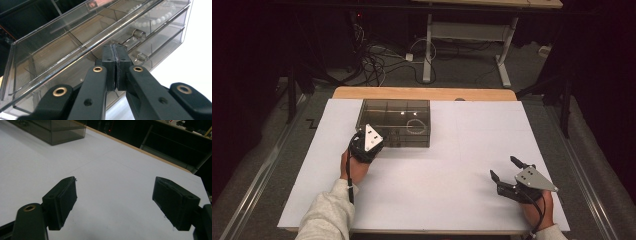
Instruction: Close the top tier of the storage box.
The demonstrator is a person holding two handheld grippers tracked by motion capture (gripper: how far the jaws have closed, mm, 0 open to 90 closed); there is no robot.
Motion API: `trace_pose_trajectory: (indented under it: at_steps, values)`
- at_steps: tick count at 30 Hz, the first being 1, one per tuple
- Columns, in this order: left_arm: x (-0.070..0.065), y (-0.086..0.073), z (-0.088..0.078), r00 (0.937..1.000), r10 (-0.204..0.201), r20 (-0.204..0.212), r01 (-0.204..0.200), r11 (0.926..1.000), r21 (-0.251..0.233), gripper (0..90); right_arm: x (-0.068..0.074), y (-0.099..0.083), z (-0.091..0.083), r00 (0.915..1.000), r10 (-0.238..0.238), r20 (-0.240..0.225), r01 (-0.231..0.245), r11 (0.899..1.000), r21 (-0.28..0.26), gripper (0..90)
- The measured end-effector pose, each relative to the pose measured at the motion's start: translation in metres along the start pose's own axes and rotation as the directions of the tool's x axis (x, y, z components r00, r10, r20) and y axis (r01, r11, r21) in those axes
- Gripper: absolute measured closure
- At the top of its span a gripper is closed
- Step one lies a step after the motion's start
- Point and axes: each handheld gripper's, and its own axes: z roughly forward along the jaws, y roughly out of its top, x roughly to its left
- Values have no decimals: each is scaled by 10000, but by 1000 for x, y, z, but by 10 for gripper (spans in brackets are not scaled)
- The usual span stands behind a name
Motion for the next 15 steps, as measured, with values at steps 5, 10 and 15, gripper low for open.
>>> trace_pose_trajectory:
  at_steps: [5,10,15]
  values:
    - [0,1,0,10000,62,-24,-62,10000,9,869,0,1,-1,9999,25,132,-24,10000,-87,195]
    - [-1,1,0,9999,110,-59,-110,9999,26,869,-1,0,-1,9999,-26,170,27,10000,-43,196]
    - [-1,1,-1,9999,142,-87,-142,9999,52,866,1,0,-1,9999,-108,36,108,9999,-34,223]
